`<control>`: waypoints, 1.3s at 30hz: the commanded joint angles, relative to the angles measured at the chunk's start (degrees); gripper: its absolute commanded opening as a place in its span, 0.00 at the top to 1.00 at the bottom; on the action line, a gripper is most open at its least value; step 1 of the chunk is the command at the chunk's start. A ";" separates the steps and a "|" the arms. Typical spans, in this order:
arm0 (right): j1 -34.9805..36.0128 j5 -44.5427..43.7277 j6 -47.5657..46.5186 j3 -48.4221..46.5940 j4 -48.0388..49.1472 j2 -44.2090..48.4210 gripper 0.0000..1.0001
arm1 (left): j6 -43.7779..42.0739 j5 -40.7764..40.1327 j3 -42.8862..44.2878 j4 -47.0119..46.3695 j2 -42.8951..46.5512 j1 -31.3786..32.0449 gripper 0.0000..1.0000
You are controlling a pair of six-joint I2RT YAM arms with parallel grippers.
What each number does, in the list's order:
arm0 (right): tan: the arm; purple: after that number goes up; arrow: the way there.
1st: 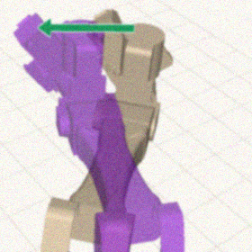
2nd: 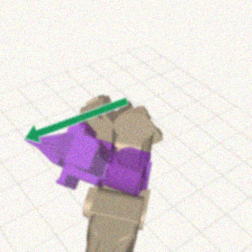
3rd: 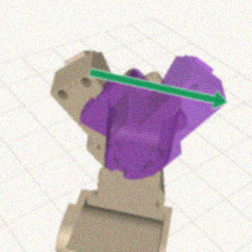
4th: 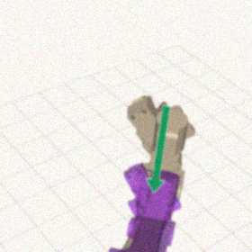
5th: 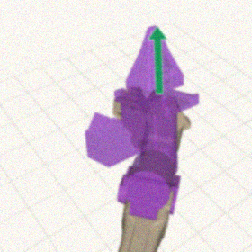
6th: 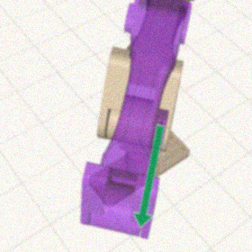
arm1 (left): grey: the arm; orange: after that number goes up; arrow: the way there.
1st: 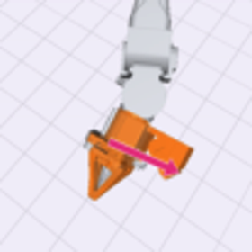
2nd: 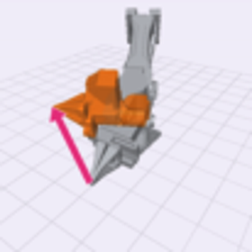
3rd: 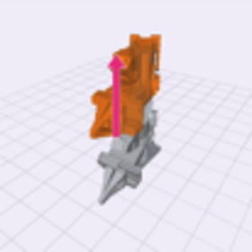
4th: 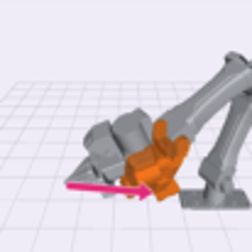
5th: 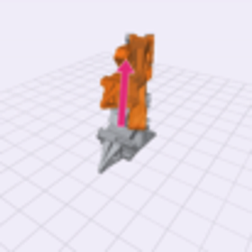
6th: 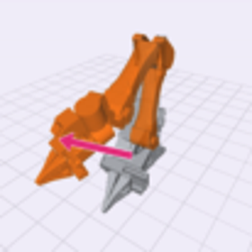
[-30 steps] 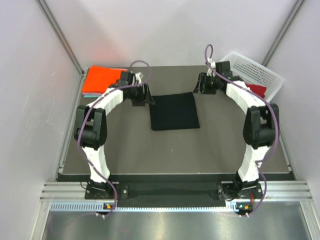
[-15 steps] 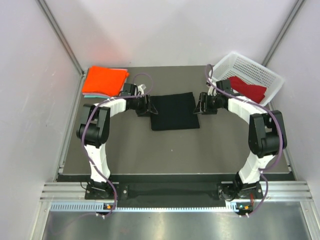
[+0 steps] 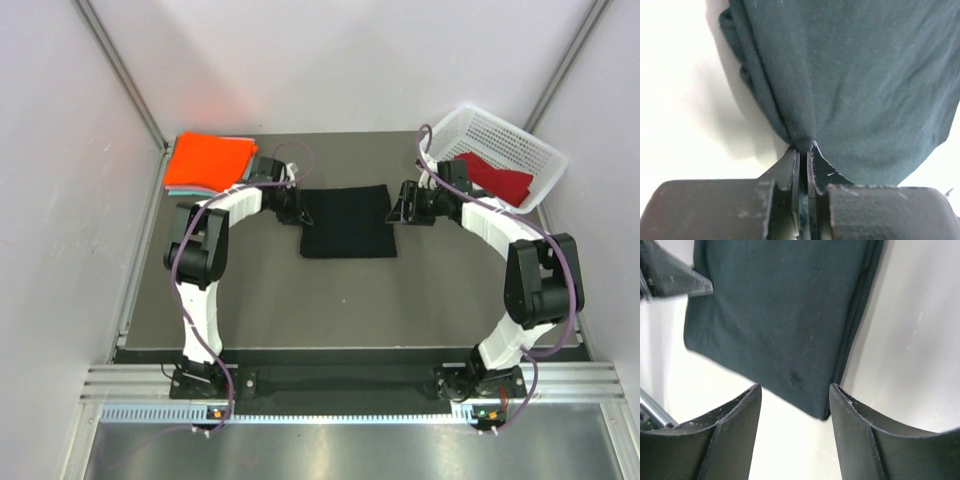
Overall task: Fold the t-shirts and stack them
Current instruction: Neatly place the folded tshirt to the corner
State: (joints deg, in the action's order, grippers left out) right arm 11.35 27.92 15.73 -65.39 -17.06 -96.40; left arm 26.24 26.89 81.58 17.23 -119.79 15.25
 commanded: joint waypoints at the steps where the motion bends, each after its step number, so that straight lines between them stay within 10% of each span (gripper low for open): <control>1: 0.86 1.87 0.97 1.74 3.61 4.29 0.43 | -5.05 -9.39 9.10 9.55 1.13 0.22 1.00; 16: 1.04 5.65 3.08 4.65 4.22 6.67 0.42 | -30.53 -33.82 36.18 30.05 1.84 -0.56 1.00; 23: 1.04 7.14 3.70 3.25 5.02 3.68 0.42 | -37.75 -44.29 39.71 24.10 2.19 -5.48 1.00; 39: 1.12 4.86 2.12 1.67 5.11 1.92 0.41 | -43.55 -41.04 45.50 9.92 -4.14 -14.81 1.00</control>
State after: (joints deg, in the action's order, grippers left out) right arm 11.86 33.41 19.14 -60.88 -14.52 -93.67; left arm -14.98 -13.91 123.28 34.68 -123.59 0.25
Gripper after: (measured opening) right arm 0.590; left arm 0.062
